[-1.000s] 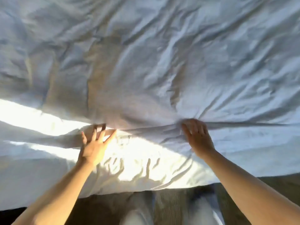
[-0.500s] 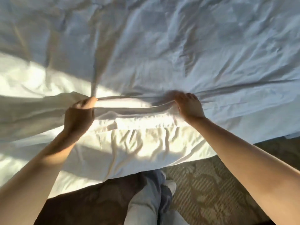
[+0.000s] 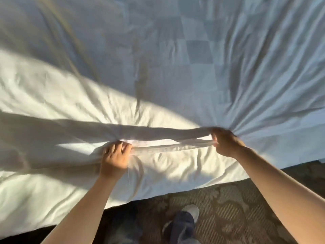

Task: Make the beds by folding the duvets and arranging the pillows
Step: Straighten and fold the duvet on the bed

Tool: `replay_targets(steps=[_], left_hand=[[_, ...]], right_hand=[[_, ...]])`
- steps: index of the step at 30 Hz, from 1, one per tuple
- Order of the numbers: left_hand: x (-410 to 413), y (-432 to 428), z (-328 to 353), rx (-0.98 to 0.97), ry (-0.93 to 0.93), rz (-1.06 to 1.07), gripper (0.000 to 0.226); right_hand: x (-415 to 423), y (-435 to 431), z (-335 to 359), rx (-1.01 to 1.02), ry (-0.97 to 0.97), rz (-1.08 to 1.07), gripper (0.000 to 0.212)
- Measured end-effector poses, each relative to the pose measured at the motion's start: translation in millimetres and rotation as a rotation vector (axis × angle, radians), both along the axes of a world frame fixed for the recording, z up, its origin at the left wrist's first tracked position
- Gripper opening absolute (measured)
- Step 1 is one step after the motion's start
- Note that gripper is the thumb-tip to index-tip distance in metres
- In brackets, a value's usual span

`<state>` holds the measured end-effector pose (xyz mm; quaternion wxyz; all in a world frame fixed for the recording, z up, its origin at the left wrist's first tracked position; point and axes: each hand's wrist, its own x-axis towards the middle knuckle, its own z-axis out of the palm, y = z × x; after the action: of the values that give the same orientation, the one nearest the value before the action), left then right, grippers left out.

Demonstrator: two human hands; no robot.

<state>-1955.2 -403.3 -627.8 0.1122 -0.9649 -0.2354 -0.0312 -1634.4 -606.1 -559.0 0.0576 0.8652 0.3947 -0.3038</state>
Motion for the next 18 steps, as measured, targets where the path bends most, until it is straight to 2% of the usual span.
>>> replay_targets(steps=[2, 4, 6, 8, 9, 11, 13, 14, 15, 17, 18], left_hand=[[-12.0, 13.5, 10.8, -0.028, -0.039, 0.015, 0.015], [-49.4, 40.1, 23.8, -0.158, 0.008, 0.121, 0.034], [-108.2, 81.7, 33.5, -0.17, 0.056, 0.308, 0.039], [-173.6, 131.8, 49.0, -0.084, 0.118, 0.526, 0.028], [-203.1, 157.3, 58.7, -0.096, 0.103, 0.643, 0.025], [-249.9, 197.6, 83.8, -0.262, -0.009, 0.936, 0.033], [-281.2, 234.0, 94.9, -0.483, -0.218, 1.317, 0.033], [-293.2, 250.4, 94.9, -0.607, -0.418, 1.544, 0.034], [-302.5, 264.9, 91.1, -0.814, -0.657, 1.721, 0.032], [-316.2, 285.8, 80.2, -1.212, -1.163, 1.848, 0.028], [-322.2, 293.1, 72.6, -1.317, -1.311, 1.844, 0.03]], right_hand=[[-15.2, 23.5, 5.6, -0.094, 0.027, 0.098, 0.032], [-55.4, 50.5, 15.4, -0.196, -0.024, 0.28, 0.055], [-106.8, 81.2, 12.2, -0.127, -0.102, 0.48, 0.078], [-162.0, 122.8, 2.7, -0.016, -0.112, 0.566, 0.097], [-187.7, 147.9, -5.8, 0.033, -0.087, 0.583, 0.098], [-241.3, 202.8, -14.5, 0.109, -0.055, 0.676, 0.097], [-299.0, 252.9, -16.5, 0.235, -0.068, 0.779, 0.094], [-325.0, 275.2, -16.7, 0.329, -0.086, 0.818, 0.087], [-348.1, 295.7, -18.9, 0.441, -0.109, 0.842, 0.074], [-386.2, 330.9, -25.8, 0.616, -0.197, 0.852, 0.048], [-400.4, 345.1, -28.5, 0.649, -0.25, 0.861, 0.042]])
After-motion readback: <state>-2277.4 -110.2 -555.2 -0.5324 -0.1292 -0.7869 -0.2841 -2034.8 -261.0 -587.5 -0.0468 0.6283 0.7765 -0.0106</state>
